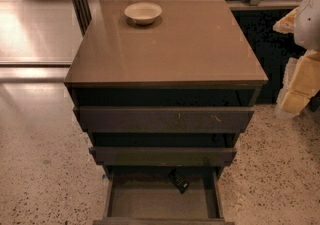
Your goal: Pick rxbar chocolate from bottom drawer and place on counter
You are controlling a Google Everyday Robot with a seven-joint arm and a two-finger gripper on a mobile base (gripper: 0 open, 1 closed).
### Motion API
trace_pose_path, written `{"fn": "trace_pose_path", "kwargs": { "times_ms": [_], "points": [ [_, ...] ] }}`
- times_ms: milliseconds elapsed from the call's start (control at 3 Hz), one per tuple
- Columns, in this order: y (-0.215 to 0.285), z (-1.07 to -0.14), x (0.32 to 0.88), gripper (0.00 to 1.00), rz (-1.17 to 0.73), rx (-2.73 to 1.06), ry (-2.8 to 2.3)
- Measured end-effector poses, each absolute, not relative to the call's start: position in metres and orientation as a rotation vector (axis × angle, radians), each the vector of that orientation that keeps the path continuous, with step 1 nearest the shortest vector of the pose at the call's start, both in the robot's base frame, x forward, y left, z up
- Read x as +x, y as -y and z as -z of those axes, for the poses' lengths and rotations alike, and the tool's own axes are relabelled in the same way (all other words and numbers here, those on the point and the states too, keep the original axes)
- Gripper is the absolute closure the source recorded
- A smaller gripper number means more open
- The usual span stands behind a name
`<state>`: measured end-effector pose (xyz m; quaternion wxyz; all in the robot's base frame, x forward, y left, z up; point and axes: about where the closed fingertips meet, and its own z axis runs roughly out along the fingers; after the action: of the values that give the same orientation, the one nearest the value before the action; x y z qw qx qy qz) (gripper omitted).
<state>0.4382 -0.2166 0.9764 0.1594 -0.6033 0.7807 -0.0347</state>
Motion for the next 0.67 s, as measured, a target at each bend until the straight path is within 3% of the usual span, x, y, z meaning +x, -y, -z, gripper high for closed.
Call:
{"fn": "trace_pose_path", "kwargs": {
  "times_ms": [667],
  "points": [
    [0.2162,-0.9747,0.4374,0.00,0.106,-1.694,-2.211]
  ]
}}
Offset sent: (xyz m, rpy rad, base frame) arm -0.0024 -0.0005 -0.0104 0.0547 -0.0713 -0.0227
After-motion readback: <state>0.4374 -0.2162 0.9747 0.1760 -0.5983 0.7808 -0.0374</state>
